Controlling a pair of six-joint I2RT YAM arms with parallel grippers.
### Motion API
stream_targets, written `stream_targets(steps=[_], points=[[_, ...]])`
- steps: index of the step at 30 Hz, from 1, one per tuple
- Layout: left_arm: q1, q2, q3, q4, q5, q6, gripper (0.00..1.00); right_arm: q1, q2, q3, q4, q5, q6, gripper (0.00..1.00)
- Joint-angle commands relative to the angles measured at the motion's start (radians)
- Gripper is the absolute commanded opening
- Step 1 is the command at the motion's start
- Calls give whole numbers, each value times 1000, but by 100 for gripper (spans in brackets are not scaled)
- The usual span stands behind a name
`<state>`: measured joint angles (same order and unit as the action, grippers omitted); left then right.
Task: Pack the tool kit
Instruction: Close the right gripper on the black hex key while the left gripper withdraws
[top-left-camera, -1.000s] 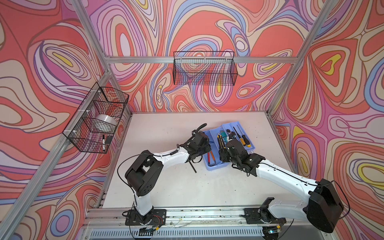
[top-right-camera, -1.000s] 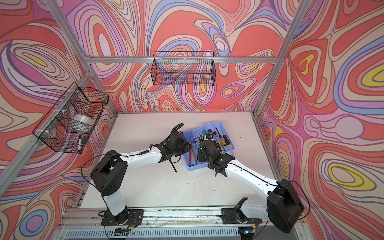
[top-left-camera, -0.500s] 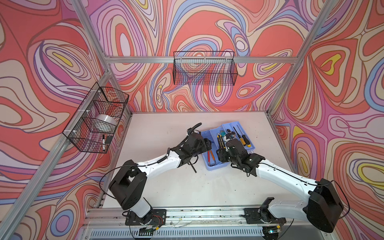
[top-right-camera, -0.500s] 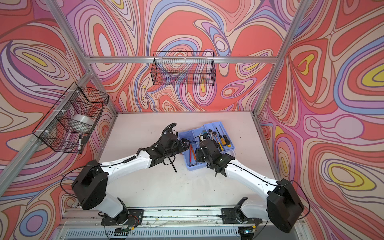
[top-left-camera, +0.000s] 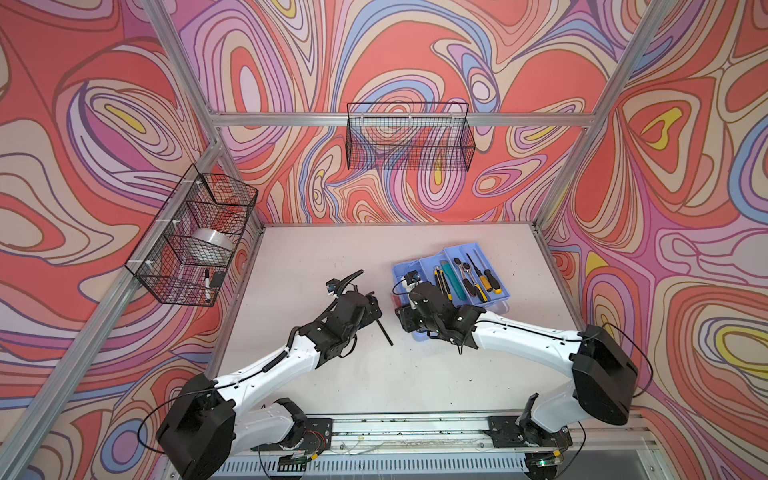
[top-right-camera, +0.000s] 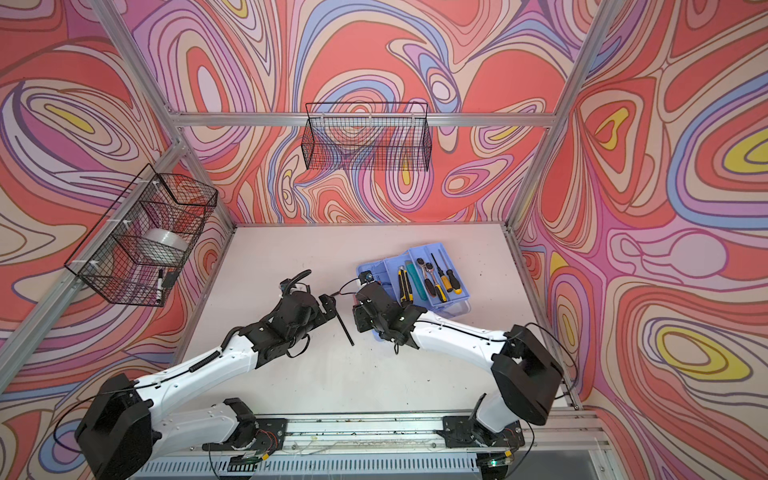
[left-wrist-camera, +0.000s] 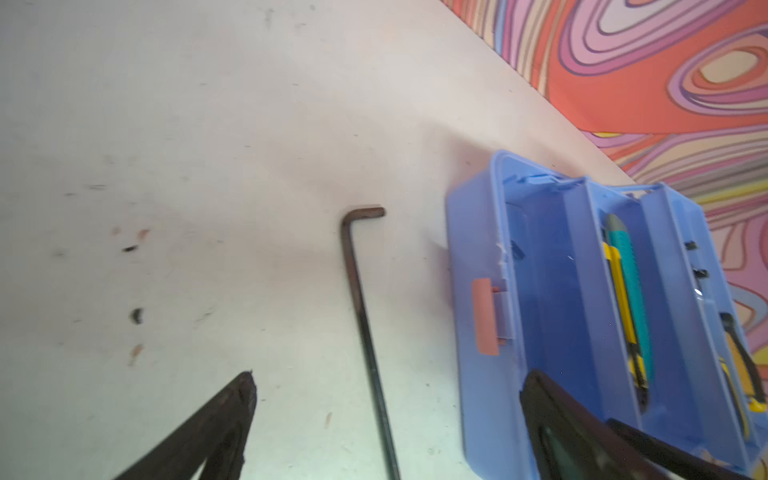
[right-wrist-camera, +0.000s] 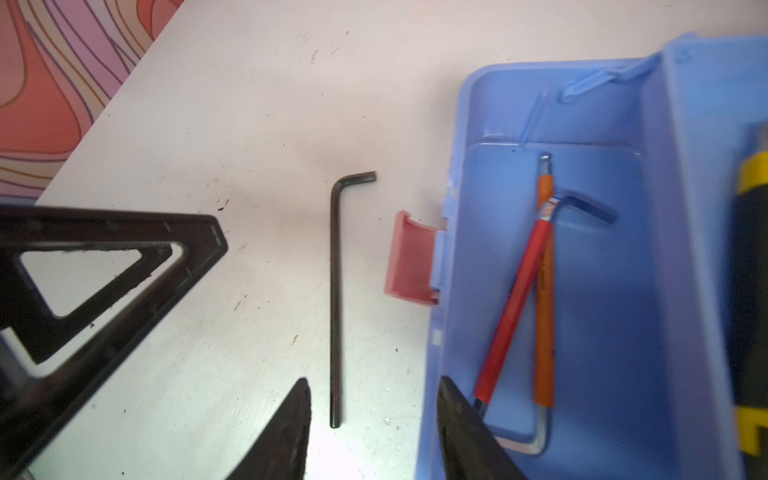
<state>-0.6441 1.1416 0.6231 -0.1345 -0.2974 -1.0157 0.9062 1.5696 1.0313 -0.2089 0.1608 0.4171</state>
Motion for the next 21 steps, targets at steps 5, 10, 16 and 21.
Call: stream_targets(steps=[5, 10, 16, 21], points=[[72, -169, -155, -172, -69, -86, 100, 49, 195, 129, -28, 9, -21, 46], [99, -260, -212, -221, -76, -100, 100, 57, 321, 201, -65, 5, -26, 40], [110, -330, -253, -271, -78, -108, 100, 57, 422, 279, -123, 11, -45, 33], [112, -350, -272, -274, -67, -114, 100, 56, 472, 318, -166, 11, -60, 29]])
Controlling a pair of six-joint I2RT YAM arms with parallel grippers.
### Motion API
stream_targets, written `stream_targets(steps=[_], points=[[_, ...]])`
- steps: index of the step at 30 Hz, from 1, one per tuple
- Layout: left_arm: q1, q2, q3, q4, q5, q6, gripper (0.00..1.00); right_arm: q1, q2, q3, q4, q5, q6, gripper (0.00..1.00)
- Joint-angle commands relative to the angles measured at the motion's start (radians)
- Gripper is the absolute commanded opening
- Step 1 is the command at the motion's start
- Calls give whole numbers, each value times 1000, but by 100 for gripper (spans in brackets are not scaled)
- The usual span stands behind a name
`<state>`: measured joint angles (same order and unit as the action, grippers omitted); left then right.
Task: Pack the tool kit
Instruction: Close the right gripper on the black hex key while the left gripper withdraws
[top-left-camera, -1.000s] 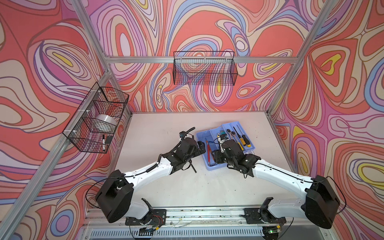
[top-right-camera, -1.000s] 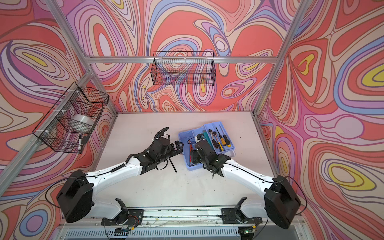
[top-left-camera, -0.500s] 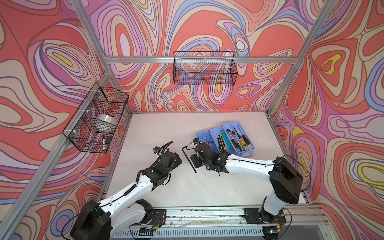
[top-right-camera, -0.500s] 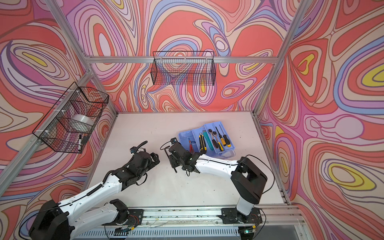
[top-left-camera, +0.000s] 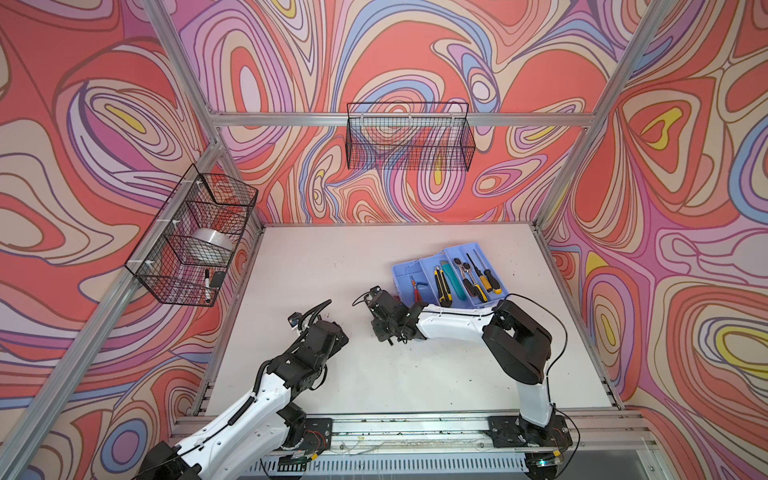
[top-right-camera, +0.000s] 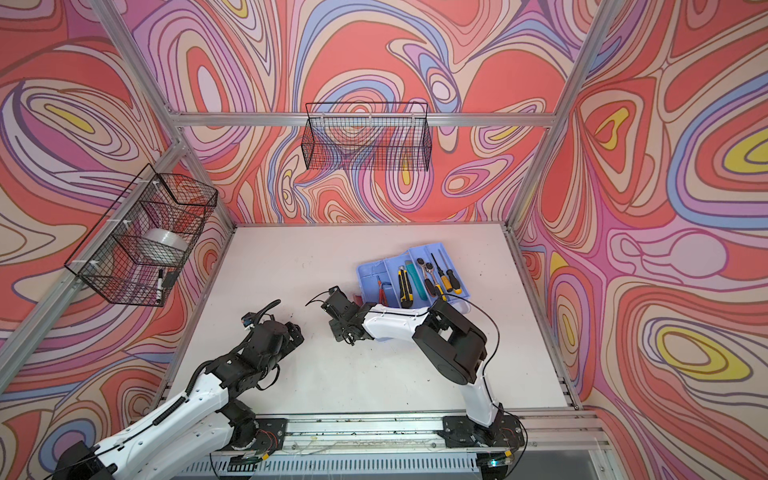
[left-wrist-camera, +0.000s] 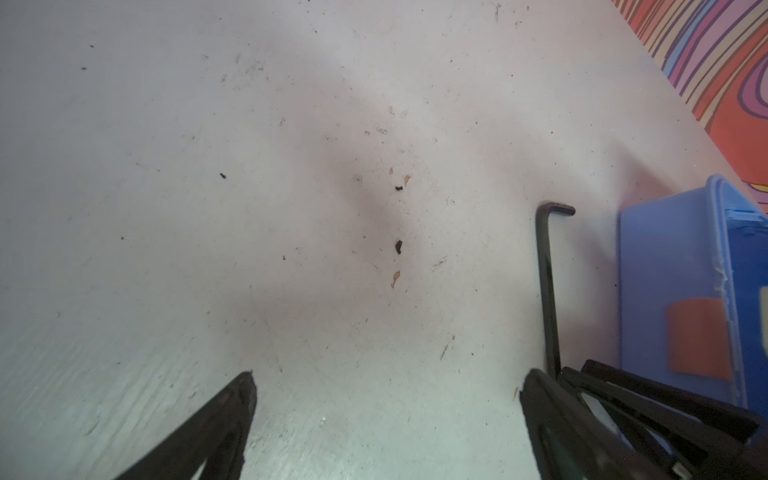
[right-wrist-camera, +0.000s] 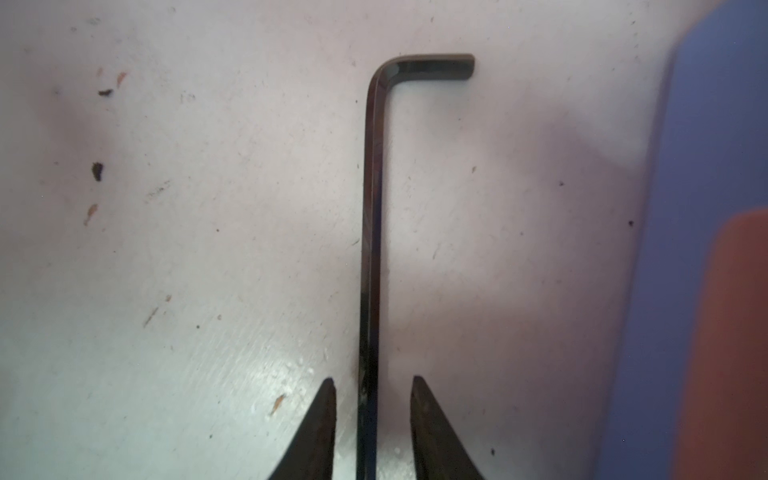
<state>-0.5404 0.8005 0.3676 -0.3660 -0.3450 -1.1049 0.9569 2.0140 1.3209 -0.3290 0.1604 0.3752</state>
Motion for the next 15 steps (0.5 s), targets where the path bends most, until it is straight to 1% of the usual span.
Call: stream_targets(steps=[1, 8, 11, 15], points=[[8, -9, -18, -44, -19, -25, 100, 5, 34, 32, -54, 12, -20, 28], [10, 0, -11, -47, -17, -18, 100, 6, 74, 53, -124, 53, -33, 23], [10, 4, -9, -46, -12, -18, 100, 5, 87, 54, -150, 63, -39, 19], [10, 6, -6, -48, -5, -17, 100, 6, 84, 42, -157, 57, -39, 11]])
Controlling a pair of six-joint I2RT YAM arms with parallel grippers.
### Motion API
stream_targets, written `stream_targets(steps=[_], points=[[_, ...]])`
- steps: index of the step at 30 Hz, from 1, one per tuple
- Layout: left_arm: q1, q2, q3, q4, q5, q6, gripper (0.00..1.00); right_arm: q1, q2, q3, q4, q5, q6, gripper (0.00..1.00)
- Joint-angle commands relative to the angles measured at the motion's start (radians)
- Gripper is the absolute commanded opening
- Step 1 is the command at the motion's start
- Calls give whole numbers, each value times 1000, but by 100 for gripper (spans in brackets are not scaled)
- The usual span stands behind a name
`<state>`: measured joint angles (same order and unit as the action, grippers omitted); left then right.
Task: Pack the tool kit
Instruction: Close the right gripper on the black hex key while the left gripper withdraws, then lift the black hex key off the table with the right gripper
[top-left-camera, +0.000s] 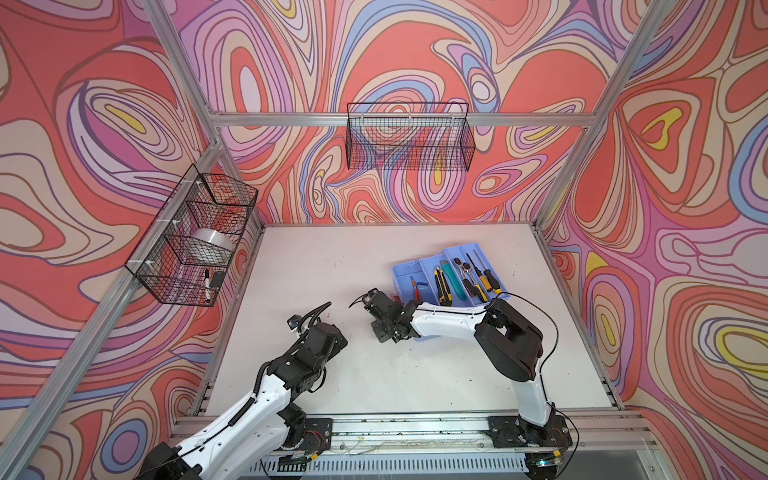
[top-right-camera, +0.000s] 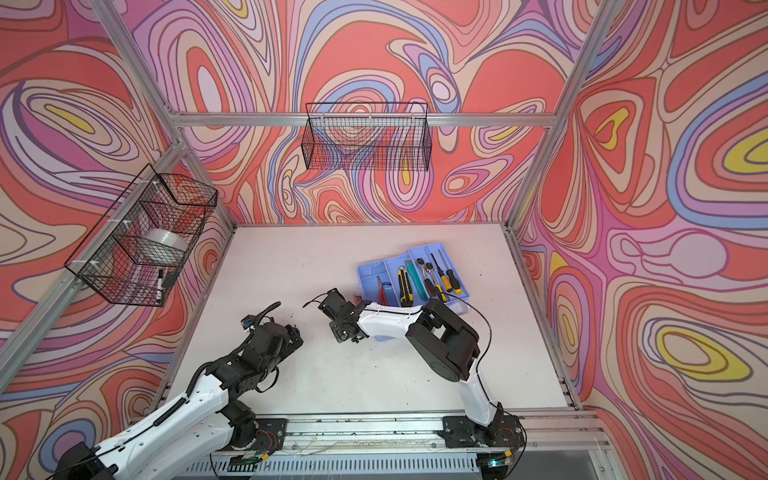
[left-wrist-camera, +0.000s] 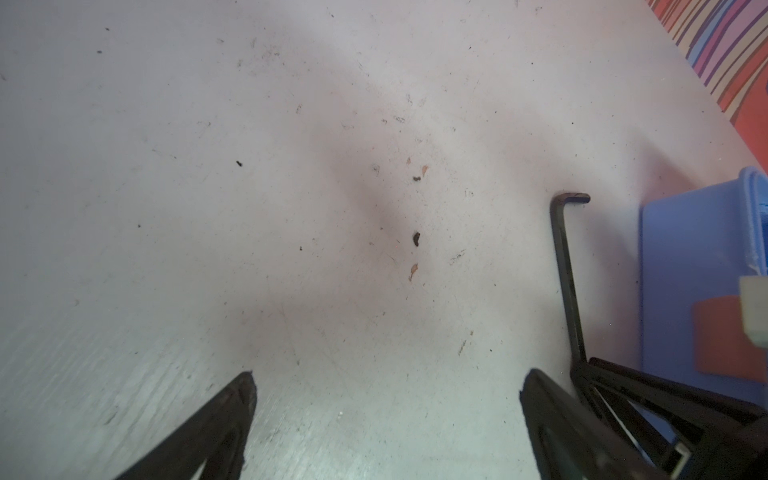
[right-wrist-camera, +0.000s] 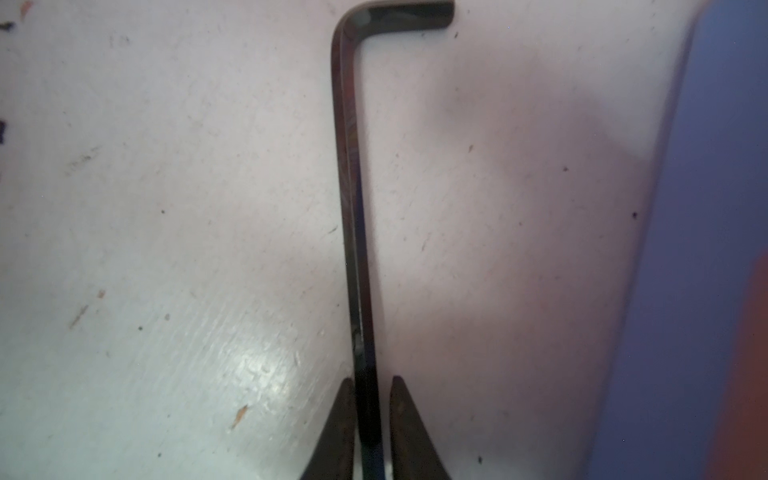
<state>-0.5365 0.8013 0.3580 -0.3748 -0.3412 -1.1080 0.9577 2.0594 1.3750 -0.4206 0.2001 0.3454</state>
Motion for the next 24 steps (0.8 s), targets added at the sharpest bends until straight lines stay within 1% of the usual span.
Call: stream_targets(steps=[1, 6, 13, 24], points=[[6, 7, 4, -39, -8, -11, 100, 5, 35, -18, -59, 10, -7, 9], [6, 15, 13, -44, -5, 1, 100, 5, 0, -44, 12, -61, 15, 0], [5, 10, 17, -56, -5, 2, 100, 5, -54, -48, 45, -77, 20, 0], [6, 27, 19, -32, 14, 0, 100, 4, -170, -62, 36, -46, 21, 0]])
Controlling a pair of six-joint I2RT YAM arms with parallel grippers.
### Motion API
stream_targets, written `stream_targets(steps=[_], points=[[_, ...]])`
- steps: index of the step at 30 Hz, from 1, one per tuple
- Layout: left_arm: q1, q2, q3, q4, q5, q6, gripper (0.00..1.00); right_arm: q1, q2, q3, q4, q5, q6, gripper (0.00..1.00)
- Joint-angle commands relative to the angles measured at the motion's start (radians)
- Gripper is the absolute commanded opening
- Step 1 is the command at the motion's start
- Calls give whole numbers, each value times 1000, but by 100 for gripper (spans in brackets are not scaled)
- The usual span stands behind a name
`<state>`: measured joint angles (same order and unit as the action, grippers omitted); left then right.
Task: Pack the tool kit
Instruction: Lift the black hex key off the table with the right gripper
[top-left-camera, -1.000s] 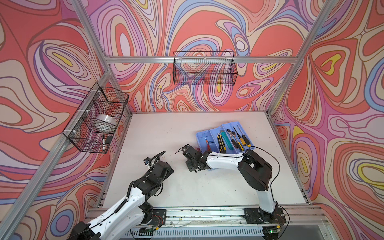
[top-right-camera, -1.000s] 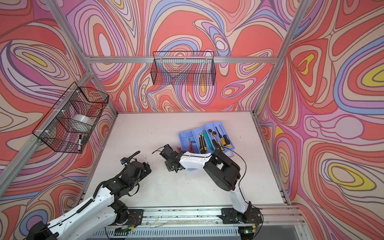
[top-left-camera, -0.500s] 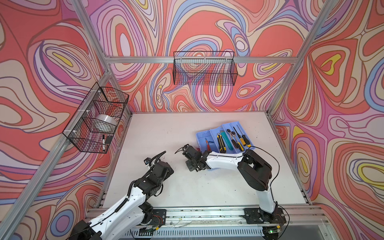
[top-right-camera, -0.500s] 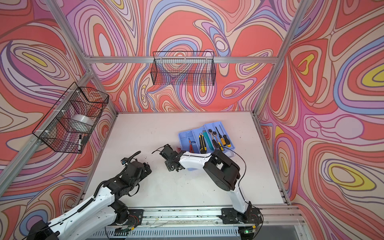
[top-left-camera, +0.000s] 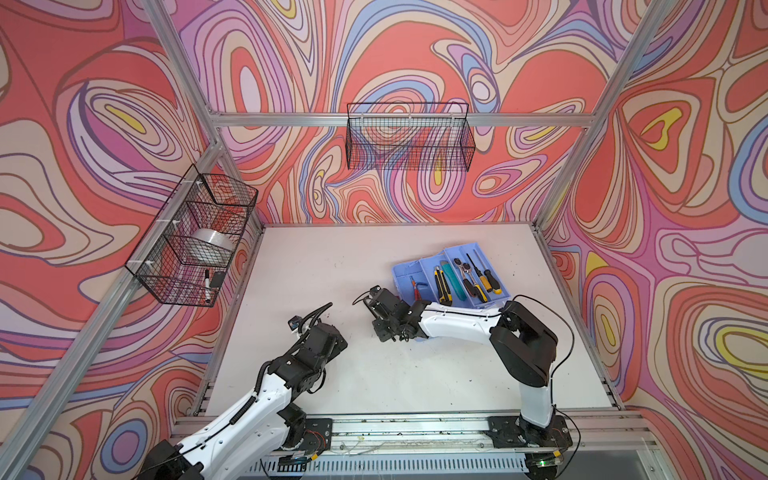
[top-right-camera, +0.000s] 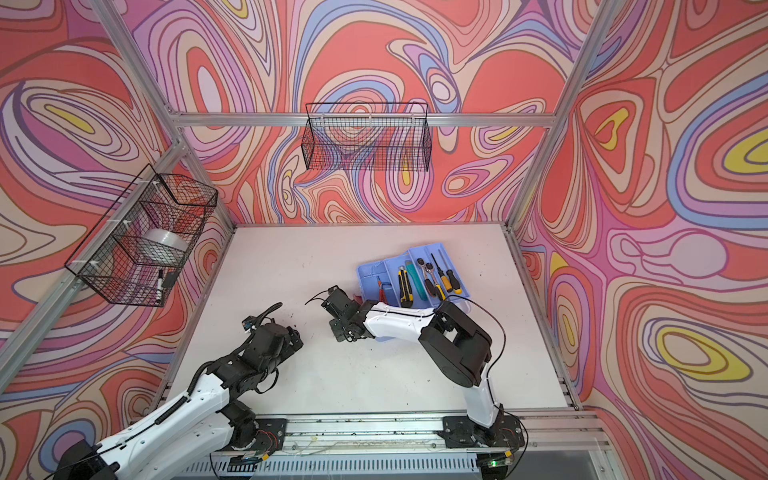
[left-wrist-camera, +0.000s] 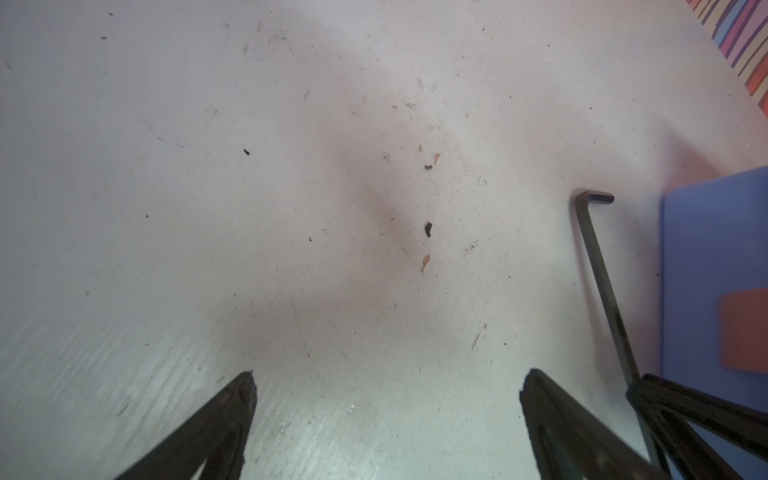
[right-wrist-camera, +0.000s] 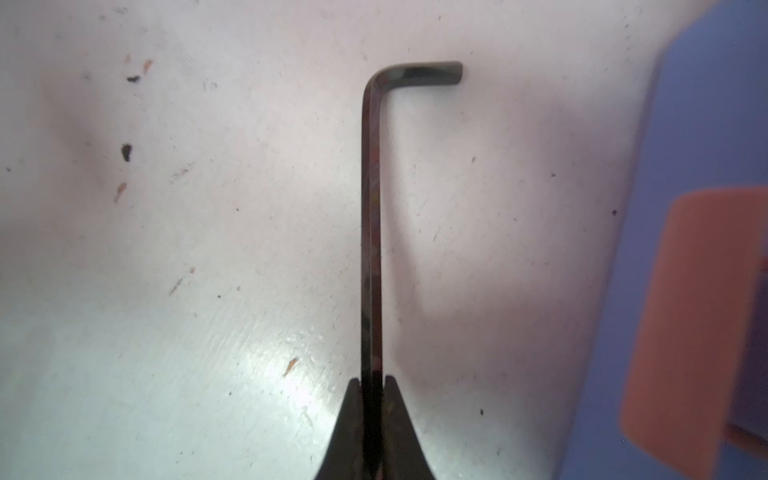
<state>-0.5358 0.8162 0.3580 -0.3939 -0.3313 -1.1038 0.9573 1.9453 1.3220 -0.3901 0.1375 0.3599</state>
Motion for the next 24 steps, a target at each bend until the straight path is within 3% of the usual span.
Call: stream_targets(steps=[1, 24], points=[[5, 15, 21, -9, 5, -3, 100, 6, -63, -6, 5, 20, 5, 0], [5, 9, 21, -19, 5, -5, 100, 20, -15, -123, 23, 2, 38, 0]])
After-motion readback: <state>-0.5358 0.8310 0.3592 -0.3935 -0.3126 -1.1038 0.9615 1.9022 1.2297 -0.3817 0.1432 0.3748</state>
